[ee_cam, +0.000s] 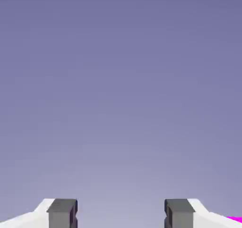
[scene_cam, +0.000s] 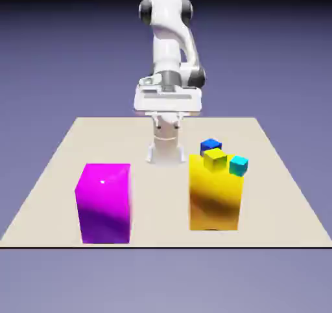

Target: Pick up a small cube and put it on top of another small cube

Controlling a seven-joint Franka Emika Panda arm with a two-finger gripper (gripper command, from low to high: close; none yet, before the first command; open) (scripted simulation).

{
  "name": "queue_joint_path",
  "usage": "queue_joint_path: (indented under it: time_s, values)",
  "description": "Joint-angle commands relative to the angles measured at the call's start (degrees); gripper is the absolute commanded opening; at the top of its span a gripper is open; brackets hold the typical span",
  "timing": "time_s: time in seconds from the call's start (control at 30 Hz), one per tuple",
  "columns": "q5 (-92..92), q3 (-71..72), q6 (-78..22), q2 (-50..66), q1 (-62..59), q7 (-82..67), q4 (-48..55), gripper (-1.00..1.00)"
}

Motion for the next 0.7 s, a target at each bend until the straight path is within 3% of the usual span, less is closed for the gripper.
queue_joint_path:
  time_s: [0.0, 0.33, 0.67]
  values:
    - [-1.5, -0.5, -0.9, 1.4, 2.1, -1.4, 0.2, 0.0]
    - [-20.8, 2.9, -5.6, 11.0, 22.8, -19.7, 13.8, 0.0]
    - [-32.8, -5.4, -16.2, 26.3, 43.6, -30.4, 9.7, 0.0]
